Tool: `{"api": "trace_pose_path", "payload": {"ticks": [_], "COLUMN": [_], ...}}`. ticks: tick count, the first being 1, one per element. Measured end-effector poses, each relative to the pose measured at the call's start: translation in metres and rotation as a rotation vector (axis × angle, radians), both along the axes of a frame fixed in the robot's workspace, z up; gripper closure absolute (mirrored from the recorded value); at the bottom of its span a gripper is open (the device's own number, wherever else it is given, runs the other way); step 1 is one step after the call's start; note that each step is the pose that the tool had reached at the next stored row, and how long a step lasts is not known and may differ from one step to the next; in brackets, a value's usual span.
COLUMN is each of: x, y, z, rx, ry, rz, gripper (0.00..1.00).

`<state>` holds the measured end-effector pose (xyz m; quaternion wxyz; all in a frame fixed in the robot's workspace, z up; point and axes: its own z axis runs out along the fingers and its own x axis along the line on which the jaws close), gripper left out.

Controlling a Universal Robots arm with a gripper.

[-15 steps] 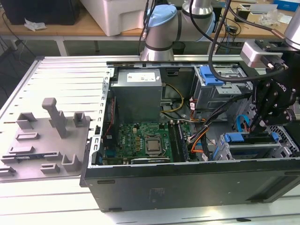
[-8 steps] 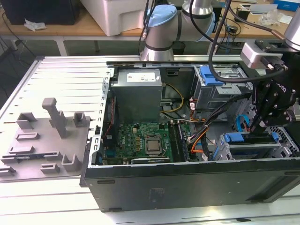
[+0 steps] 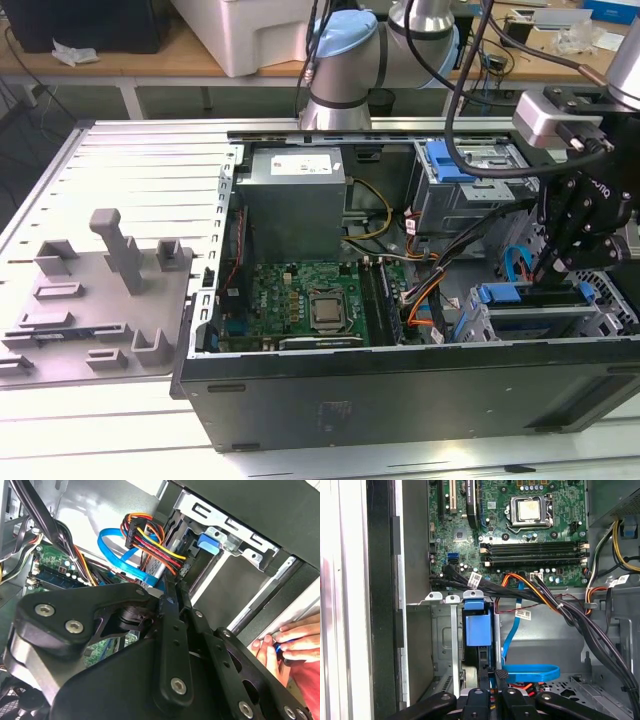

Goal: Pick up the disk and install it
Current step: 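Insert the second disk wire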

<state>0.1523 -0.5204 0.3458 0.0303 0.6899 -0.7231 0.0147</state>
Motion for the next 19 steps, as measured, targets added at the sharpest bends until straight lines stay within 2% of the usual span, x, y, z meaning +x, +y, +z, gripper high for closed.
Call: {"api": "trace_pose_path", "payload": {"ticks": [12,19], "x": [0.0008,0.0008], "y": [-0.0003,-0.0003], "z": [-0.0024,-0.001], "rx": [0.0,-0.0003], "ry": [0.0,0.0], "rz": [0.0,0.0], "gripper": [0.84,0.84]}}
